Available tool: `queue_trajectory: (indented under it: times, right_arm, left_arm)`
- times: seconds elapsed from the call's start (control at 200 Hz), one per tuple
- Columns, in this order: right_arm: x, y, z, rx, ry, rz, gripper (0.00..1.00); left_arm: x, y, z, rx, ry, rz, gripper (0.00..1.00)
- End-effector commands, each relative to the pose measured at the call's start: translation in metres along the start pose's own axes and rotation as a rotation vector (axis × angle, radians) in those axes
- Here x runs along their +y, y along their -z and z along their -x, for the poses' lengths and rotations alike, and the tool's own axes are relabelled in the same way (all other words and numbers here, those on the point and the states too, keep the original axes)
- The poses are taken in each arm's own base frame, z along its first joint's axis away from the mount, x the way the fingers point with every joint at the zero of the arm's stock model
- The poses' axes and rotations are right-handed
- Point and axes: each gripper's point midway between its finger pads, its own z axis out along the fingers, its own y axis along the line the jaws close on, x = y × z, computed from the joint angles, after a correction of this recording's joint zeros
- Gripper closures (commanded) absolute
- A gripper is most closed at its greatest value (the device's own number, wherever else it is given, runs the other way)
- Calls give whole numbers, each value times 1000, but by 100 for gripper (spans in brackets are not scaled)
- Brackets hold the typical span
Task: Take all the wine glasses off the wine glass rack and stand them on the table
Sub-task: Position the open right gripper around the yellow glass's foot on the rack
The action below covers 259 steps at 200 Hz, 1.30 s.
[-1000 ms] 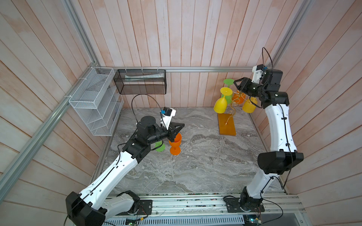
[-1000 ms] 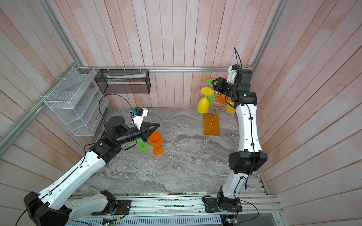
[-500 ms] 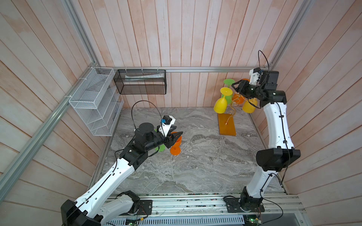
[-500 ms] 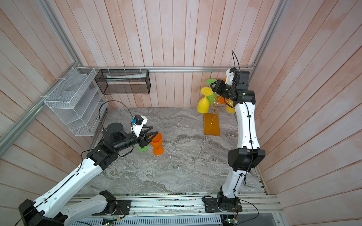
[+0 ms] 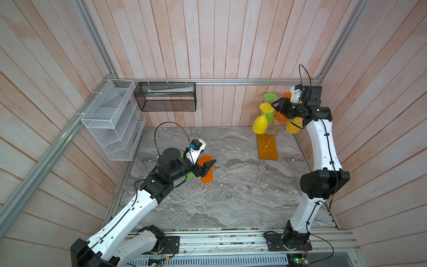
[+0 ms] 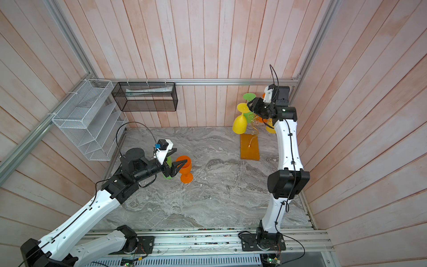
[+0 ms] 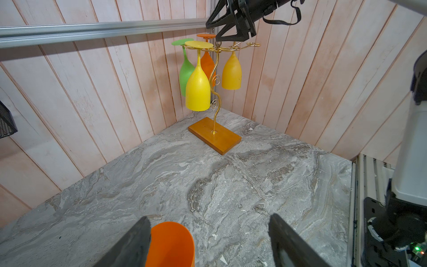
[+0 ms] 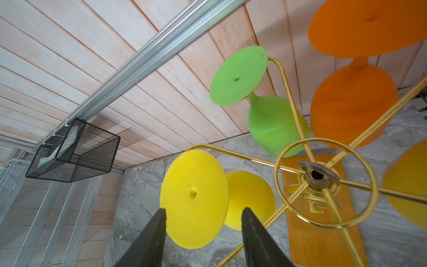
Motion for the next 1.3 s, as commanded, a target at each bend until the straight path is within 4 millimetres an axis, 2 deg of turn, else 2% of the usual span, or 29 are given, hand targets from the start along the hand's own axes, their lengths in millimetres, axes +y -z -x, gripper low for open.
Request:
queue_trajectory:
  times: [0.0,0.265,0.515,0.78,0.955,1.29]
  right_arm:
    - [-6,-7,1,-1,4,-14,46]
    - [-8,-17,-1,12,-2,-3,46]
    - [7,-24,-5,37,-27,92,47]
    - [11,-24,-7,47,-27,122,48]
    - [20,-22,-9,52,-47,176,50]
    - [20,-24,-16,58,-107,221,59]
  left_arm:
    - [-2,0,1,-19,-9,-3,18]
    - [0,-1,1,-19,-9,5,18]
    - [3,-2,0,-10,-2,16,18]
    - [3,-1,0,-12,0,21,18]
    - [3,-1,0,-13,0,21,18]
    - [4,-1,-1,-9,2,25,18]
